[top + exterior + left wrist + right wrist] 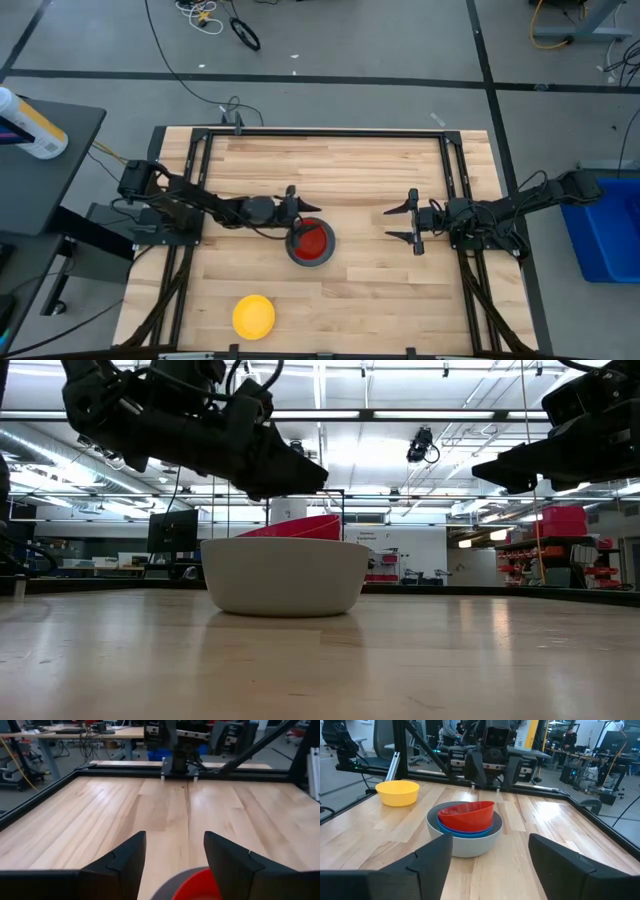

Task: Nest bowls inside each other
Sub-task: Stack the red bowl on the dark blue bowl, then stack the yellow bowl on the red bowl

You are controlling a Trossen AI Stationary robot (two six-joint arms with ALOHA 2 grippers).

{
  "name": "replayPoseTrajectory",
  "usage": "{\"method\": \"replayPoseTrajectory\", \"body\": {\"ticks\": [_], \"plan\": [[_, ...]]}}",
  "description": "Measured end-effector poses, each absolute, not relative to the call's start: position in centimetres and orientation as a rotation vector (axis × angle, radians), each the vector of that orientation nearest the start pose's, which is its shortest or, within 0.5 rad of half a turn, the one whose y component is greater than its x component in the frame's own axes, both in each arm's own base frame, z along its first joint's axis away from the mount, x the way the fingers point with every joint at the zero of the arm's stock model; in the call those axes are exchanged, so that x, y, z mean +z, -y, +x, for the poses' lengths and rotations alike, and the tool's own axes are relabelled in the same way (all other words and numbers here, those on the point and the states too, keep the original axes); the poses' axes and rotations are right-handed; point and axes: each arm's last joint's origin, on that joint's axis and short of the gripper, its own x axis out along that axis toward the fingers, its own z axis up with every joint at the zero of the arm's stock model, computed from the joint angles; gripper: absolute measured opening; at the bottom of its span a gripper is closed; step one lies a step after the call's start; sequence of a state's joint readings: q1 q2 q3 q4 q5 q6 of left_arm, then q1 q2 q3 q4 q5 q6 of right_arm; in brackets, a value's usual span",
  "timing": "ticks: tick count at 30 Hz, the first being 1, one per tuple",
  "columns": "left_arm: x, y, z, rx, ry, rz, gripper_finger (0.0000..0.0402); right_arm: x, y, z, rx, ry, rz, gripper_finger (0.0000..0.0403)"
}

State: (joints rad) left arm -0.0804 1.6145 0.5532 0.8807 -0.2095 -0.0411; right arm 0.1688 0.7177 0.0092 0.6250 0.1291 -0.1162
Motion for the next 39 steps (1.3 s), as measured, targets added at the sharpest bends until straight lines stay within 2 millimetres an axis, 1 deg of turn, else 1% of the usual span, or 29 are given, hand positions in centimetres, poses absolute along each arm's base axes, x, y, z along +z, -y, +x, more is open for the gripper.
{"method": "replayPoseTrajectory", "body": {"ticks": [4, 6, 9, 14, 18, 22, 25, 29, 33, 36, 39], "plan": [[16.0, 1.4, 30.2, 0.150, -0.180, -0.015, 0.0208, 15.5, -2.0, 14.1, 0.045, -0.079, -0.132, 0.0276], [15.3, 1.2, 30.2, 0.158, -0.205, -0.017, 0.0210, 15.6, -2.0, 14.1, 0.044, -0.076, -0.132, 0.0277], [14.5, 1.0, 30.8, 0.158, -0.185, -0.022, 0.0210, 15.6, -2.0, 14.1, 0.044, -0.076, -0.132, 0.0277], [13.2, 0.8, 31.7, 0.156, -0.200, -0.025, 0.0210, 15.5, -2.0, 14.1, 0.044, -0.078, -0.132, 0.0267], [12.7, 0.8, 32.6, 0.154, -0.208, -0.021, 0.0207, 15.5, -2.0, 14.1, 0.045, -0.080, -0.133, 0.0257], [12.6, 0.8, 32.7, 0.151, -0.210, -0.020, 0.0207, 15.5, -2.0, 14.1, 0.045, -0.081, -0.132, 0.0247], [12.8, 0.8, 32.5, 0.151, -0.206, -0.002, 0.0206, 15.5, -2.0, 14.1, 0.045, -0.081, -0.132, 0.0240], [13.6, 1.3, 32.4, 0.133, -0.161, 0.026, 0.0209, 15.5, -2.0, 14.1, 0.044, -0.081, -0.122, 0.0232], [13.6, 2.2, 32.1, 0.112, -0.212, 0.044, 0.0210, 15.5, -2.1, 14.1, 0.048, -0.081, -0.121, 0.0226], [13.9, 3.2, 31.1, 0.136, -0.236, 0.070, 0.0210, 15.5, -2.1, 14.1, 0.056, -0.082, -0.121, 0.0221], [14.6, 4.4, 29.3, 0.171, -0.221, 0.111, 0.0210, 15.4, -2.1, 14.1, 0.056, -0.089, -0.114, 0.0216]]}}
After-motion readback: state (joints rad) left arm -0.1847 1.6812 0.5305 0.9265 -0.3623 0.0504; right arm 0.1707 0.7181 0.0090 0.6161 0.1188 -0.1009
